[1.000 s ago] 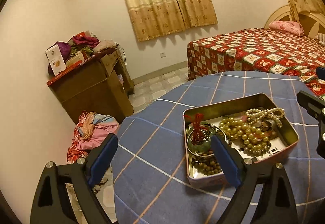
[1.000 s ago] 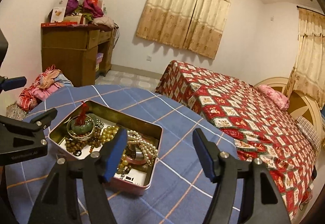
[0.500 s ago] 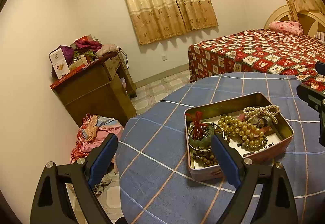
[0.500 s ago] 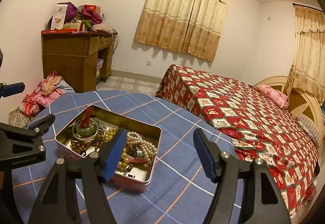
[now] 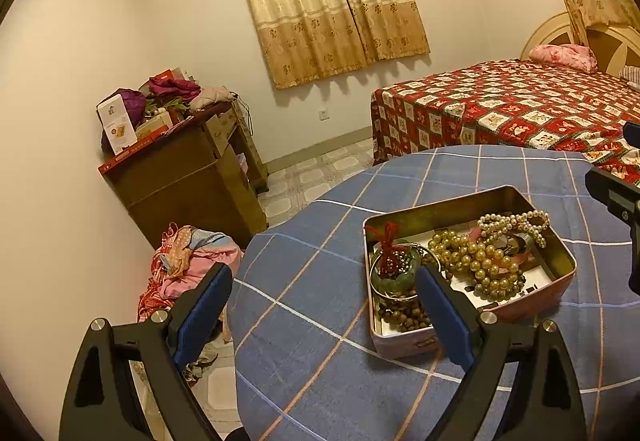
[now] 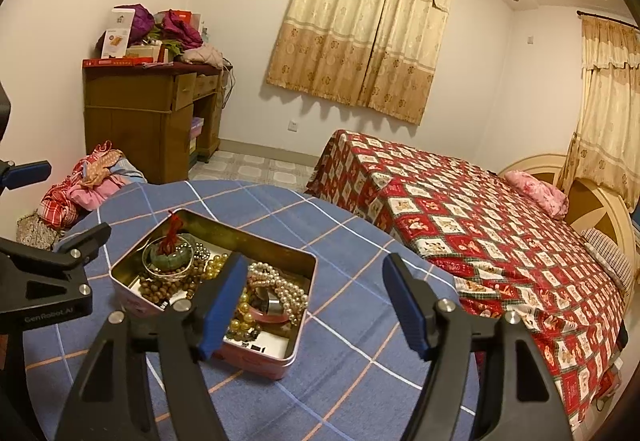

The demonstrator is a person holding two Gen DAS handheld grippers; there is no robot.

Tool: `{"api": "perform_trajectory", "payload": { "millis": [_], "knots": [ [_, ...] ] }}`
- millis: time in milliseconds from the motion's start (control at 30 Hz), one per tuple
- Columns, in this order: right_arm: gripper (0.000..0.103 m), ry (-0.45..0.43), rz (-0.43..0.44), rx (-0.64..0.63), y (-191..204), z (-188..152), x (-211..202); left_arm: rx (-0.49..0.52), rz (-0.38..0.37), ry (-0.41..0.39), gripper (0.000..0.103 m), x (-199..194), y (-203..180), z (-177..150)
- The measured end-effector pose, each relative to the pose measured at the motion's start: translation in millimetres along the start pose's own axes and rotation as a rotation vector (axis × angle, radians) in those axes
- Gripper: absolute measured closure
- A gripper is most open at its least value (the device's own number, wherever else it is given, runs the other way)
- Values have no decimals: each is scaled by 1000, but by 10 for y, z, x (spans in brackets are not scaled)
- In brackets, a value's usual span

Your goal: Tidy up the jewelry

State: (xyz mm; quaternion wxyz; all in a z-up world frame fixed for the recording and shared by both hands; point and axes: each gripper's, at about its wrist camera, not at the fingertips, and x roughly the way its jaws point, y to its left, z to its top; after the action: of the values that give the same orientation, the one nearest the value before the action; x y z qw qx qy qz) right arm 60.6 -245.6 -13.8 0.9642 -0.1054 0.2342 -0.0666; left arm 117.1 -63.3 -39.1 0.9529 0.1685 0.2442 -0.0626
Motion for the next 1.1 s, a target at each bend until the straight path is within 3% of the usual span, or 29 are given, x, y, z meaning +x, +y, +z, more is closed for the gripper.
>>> {"api": "perform_trajectory", "payload": {
  "millis": [1100],
  "knots": [
    [29, -1, 2, -5, -22, 29, -30, -14, -7, 15, 10, 40, 25, -35]
  ]
}}
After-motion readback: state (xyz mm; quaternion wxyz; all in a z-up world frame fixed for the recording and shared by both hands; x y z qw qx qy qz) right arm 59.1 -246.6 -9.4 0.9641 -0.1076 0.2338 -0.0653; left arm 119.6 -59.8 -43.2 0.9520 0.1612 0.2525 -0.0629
